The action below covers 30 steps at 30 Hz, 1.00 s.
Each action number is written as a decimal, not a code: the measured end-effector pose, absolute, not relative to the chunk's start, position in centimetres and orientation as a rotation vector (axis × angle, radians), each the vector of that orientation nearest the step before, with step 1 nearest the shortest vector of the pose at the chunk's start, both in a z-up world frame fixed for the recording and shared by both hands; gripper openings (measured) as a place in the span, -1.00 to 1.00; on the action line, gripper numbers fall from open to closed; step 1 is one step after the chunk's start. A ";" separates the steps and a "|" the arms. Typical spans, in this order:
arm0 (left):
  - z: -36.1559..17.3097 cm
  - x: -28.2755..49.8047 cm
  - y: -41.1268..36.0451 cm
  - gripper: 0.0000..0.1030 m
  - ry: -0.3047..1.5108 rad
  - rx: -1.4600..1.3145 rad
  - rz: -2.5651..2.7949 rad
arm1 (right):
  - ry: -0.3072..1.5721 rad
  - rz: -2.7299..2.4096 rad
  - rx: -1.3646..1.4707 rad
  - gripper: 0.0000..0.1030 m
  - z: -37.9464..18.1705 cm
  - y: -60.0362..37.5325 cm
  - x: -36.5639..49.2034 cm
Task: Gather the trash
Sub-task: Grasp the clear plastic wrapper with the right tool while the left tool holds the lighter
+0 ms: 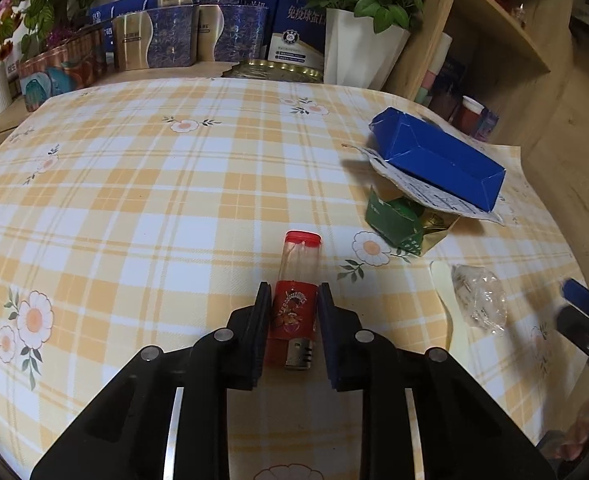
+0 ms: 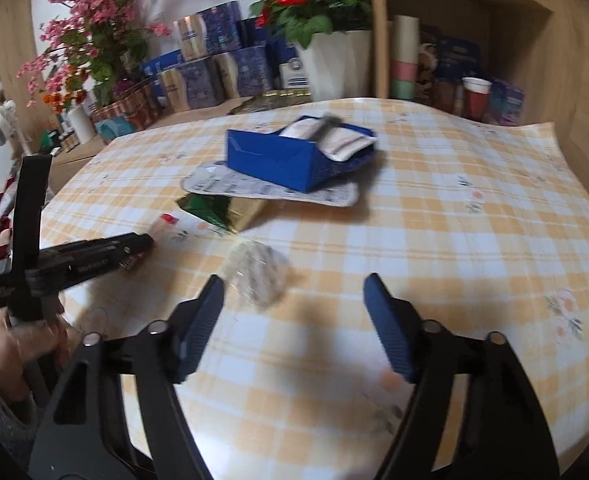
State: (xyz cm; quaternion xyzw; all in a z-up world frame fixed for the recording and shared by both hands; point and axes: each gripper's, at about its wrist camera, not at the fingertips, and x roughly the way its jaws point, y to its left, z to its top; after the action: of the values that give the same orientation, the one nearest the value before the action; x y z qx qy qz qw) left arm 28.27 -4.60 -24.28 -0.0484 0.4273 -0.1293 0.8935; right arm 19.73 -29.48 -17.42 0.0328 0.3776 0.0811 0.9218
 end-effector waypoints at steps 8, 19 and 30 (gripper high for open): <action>-24.5 28.6 -3.8 -0.55 0.892 -0.160 -0.310 | 0.852 0.208 0.089 0.03 -19.6 -27.1 23.6; -24.5 28.4 -3.8 -0.55 0.884 -0.166 -0.308 | 0.881 0.235 0.112 -0.58 -20.7 -27.3 23.8; -24.2 28.1 -2.3 -0.57 0.856 -0.257 -0.328 | 0.753 0.241 0.127 -0.68 -17.0 -27.4 19.2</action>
State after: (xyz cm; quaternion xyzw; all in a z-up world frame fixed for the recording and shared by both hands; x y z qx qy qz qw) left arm 28.08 -2.33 -24.16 -0.1239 0.4118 -0.1581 0.8889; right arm 19.22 -27.35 -17.02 0.0616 0.3663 0.1174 0.9210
